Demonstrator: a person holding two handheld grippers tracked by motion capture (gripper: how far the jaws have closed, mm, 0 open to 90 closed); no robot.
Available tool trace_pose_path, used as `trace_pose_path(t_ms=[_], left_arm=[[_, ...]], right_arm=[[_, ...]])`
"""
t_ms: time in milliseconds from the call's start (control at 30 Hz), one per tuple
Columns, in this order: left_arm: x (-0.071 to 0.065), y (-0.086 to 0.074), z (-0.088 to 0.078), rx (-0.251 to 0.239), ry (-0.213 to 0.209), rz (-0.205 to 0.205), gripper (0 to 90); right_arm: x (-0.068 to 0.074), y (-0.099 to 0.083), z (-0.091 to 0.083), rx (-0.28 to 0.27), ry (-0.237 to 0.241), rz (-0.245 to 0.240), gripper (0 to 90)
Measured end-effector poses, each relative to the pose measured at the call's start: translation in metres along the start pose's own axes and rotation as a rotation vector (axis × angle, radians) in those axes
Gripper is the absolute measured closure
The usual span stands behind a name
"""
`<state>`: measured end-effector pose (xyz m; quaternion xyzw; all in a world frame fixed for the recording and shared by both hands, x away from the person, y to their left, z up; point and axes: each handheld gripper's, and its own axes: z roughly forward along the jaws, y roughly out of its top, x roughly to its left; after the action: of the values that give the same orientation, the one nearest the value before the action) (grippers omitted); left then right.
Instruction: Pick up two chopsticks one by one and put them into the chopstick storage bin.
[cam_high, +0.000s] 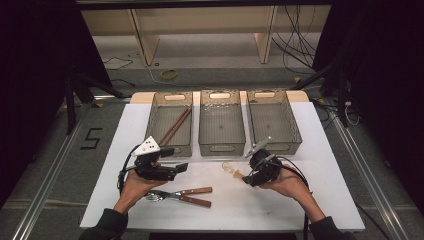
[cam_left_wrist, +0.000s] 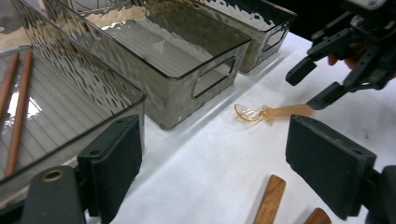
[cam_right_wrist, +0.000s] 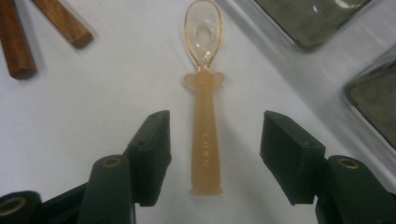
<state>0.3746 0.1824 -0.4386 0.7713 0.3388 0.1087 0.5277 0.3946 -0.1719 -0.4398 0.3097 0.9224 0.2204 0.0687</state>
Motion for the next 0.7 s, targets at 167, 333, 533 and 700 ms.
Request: trace_pose_path(t_ms=[167,333,533,700], left_arm=[[-0.004,-0.009,0.002,0.006,-0.002,-0.004,18.0],[-0.011,-0.016,0.006,0.021,0.008,0.029,16.7],[-0.017,-0.02,0.003,0.006,0.002,0.033,16.7],[-0.017,-0.024,0.001,0.001,0.009,0.019,16.8]], right_arm=[[-0.002,-0.001,0.005,0.008,-0.002,-0.002,46.6],[-0.003,-0.003,0.011,0.027,0.009,-0.005,49.8],[-0.001,-0.003,0.011,0.032,0.009,-0.013,53.9],[-0.001,-0.005,0.012,0.038,0.007,-0.017,57.2]])
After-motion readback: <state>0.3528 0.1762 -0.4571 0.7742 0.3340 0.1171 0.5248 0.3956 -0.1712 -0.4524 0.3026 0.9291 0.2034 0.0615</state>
